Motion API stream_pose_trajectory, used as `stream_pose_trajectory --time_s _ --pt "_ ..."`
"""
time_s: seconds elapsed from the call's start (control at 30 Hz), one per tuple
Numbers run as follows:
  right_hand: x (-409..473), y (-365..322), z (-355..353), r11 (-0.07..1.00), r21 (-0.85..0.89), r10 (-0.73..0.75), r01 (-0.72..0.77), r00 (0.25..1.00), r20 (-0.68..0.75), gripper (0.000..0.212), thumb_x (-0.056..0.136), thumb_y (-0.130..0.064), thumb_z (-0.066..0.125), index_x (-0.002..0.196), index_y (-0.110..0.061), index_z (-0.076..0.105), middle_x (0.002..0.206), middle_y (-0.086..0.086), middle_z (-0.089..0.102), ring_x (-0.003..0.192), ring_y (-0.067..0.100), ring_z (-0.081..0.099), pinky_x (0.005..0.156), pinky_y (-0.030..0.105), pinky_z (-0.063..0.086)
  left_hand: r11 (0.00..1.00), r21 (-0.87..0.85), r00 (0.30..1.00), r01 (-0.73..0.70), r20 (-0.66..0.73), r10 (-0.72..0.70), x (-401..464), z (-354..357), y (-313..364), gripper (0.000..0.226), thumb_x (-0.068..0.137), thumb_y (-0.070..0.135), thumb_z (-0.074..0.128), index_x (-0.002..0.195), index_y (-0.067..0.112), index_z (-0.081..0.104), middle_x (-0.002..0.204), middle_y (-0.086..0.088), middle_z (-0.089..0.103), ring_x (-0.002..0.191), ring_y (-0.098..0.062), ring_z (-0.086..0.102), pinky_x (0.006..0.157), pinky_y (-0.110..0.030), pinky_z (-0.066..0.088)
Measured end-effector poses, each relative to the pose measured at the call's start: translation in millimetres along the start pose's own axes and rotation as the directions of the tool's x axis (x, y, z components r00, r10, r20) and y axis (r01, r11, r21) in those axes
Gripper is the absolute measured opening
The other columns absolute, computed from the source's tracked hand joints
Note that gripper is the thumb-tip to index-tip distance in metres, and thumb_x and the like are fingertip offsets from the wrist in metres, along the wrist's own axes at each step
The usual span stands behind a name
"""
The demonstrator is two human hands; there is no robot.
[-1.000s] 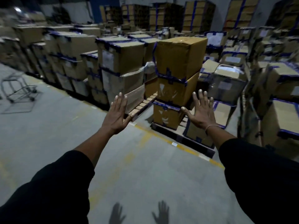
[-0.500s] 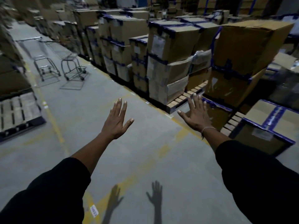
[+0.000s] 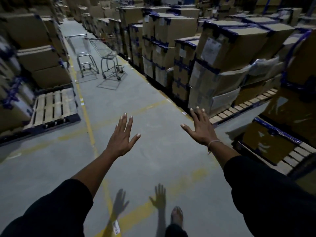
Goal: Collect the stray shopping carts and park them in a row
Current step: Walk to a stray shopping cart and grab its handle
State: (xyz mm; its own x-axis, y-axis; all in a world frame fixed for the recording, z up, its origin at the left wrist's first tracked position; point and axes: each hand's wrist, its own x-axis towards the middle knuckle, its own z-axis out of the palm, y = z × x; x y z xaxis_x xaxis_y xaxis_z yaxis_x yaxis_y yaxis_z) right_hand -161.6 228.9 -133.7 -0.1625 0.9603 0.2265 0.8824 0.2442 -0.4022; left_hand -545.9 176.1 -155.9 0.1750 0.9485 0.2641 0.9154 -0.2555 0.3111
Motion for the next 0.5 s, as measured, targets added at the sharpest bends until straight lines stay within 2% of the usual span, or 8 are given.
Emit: stream_pose_trajectory --time_s 0.17,0.37,0.5 --pt "95.3 -14.3 40.4 0.998 0.039 -0.046 0.044 0.998 0.049 0.095 0.094 -0.084 0.037 0.168 -0.03 0.01 0.176 -0.002 -0.004 0.161 0.02 -0.012 0.13 0.051 0.006 0.998 0.002 0.998 0.068 -0.014 -0.068 49.3 5.1 -55.5 0.088 0.097 0.073 0.027 0.165 0.029 -0.008 0.17 0.006 -0.024 0.158 -0.018 -0.019 0.128 -0.05 0.011" --pt "223.0 -24.9 82.9 0.994 0.086 -0.08 0.07 0.99 0.117 0.114 0.077 -0.1 0.017 0.168 -0.031 0.01 0.176 -0.002 -0.006 0.161 0.02 -0.011 0.13 0.05 0.006 0.985 0.018 0.985 0.172 -0.008 -0.171 129.9 6.1 -120.2 0.088 0.097 0.075 0.027 0.164 0.033 -0.011 0.17 0.007 -0.025 0.157 -0.017 -0.019 0.128 -0.049 0.011" --pt "306.1 -33.4 102.2 0.99 0.102 -0.114 0.099 0.982 0.154 0.115 0.077 -0.1 0.018 0.168 -0.029 0.012 0.176 0.0 -0.002 0.161 0.021 -0.01 0.13 0.051 0.004 0.976 0.026 0.976 0.218 -0.024 -0.218 189.6 0.5 -158.1 0.087 0.097 0.075 0.028 0.163 0.035 -0.012 0.17 0.008 -0.025 0.157 -0.015 -0.019 0.128 -0.051 0.012"
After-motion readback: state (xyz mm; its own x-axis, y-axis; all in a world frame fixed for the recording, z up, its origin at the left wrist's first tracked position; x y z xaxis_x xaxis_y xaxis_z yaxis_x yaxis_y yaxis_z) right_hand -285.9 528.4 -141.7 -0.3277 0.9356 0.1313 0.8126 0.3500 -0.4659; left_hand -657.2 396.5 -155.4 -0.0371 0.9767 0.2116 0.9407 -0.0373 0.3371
